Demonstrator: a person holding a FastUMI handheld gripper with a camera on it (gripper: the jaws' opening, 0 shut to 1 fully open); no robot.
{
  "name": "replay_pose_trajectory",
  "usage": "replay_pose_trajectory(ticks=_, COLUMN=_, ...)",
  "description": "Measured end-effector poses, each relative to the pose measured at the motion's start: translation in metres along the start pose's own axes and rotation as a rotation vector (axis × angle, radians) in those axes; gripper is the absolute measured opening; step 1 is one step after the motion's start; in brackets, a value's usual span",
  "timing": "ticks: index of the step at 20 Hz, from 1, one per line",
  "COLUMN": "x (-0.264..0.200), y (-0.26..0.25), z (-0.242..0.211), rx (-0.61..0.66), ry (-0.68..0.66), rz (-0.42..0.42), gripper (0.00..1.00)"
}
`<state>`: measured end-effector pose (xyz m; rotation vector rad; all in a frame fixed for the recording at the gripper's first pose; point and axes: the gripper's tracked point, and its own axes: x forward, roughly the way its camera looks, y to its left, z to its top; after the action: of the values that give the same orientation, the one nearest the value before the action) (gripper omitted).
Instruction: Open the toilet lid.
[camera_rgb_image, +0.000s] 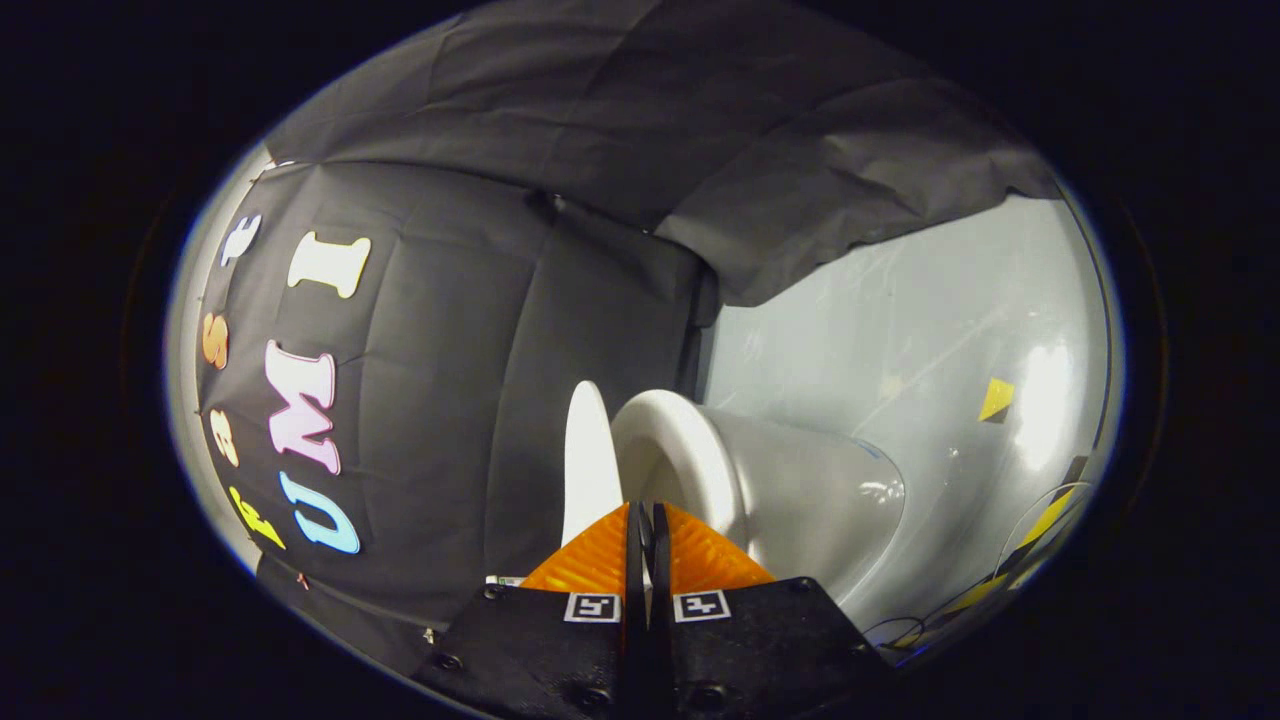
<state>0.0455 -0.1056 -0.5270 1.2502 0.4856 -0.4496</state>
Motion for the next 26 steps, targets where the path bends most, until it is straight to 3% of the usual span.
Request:
replay_pose_trajectory(ticks=6, x=-0.03, y=0.095, z=-0.013, rx=-0.266, ry=-0.036, rz=0.049, gripper=0.05)
replay_pose_trajectory(ticks=9, x=-0.047, y=0.149, z=-0.032, rx=-0.402, ry=-0.055, rz=0.1, gripper=0.05)
replay_pose_trajectory(ticks=14, x=-0.07, y=0.218, z=-0.072, rx=-0.662, ry=-0.109, rz=0.109, gripper=0.05)
replay_pose_trajectory(ticks=26, x=-0.109, y=0.328, z=-0.191, rx=-1.129, ry=-0.21, rz=0.164, gripper=0.05)
